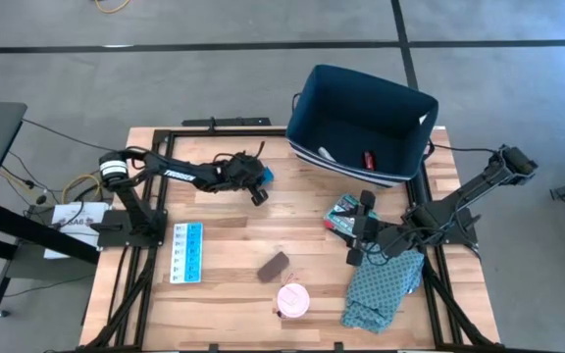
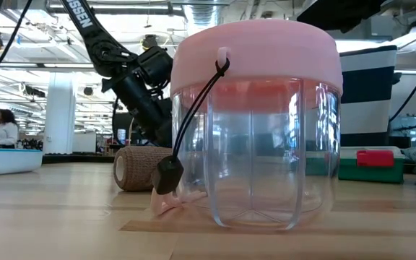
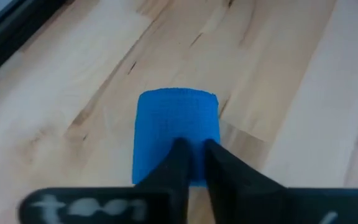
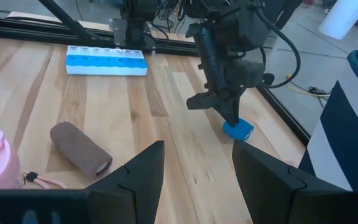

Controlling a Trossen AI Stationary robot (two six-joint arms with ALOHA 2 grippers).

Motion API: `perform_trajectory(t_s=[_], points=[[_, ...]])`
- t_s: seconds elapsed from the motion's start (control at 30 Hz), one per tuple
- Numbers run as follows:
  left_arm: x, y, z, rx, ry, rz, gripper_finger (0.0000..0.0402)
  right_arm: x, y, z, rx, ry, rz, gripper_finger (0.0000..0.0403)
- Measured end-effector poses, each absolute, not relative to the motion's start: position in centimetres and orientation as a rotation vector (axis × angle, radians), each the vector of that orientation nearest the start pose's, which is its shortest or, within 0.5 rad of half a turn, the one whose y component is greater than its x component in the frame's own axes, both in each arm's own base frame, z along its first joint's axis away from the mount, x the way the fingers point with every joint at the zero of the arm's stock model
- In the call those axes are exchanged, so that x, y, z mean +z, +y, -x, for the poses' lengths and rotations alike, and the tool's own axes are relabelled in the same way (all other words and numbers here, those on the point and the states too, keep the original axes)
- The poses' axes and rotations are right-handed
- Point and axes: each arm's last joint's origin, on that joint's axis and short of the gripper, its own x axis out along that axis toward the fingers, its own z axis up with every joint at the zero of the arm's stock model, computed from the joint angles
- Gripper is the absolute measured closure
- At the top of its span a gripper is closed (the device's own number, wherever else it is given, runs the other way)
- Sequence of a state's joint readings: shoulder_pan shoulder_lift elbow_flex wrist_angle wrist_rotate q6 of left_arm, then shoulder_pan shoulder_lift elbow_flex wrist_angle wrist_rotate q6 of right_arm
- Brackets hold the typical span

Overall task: Pick & place medical supplies in basket/bin
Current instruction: Put the blue bandage into the white bin

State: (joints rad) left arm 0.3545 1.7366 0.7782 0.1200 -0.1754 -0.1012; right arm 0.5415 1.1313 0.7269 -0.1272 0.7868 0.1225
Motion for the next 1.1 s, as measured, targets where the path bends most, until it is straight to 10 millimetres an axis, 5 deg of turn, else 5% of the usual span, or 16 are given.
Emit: perform_trajectory(t_s=[0.13, 0.33, 0.5, 0.6, 0.77, 1.1], points=[[14.9, 9.5, -30.2, 0.454, 0.730, 0.187, 0.0399, 25.6, 10.2, -21.0, -0.264, 0.403, 0.208, 0.0220], [20.9, 5.5, -30.8, 0.368, 0.530, 0.130, 0.0400, 25.7, 10.3, -21.0, -0.261, 0.403, 0.204, 0.0220], [23.6, 3.5, -29.9, 0.428, 0.550, 0.002, 0.0400, 25.6, 10.3, -21.0, -0.260, 0.404, 0.201, 0.0220], [23.6, 3.6, -29.6, 0.493, 0.565, -0.016, 0.0401, 25.6, 10.3, -21.0, -0.260, 0.404, 0.201, 0.0220], [22.2, 3.5, -30.3, 0.366, 0.630, -0.027, 0.0377, 25.6, 10.3, -21.0, -0.260, 0.404, 0.202, 0.0220], [15.4, 2.7, -34.0, 0.141, 0.704, 0.019, 0.0237, 25.7, 10.3, -21.0, -0.258, 0.403, 0.208, 0.0220]])
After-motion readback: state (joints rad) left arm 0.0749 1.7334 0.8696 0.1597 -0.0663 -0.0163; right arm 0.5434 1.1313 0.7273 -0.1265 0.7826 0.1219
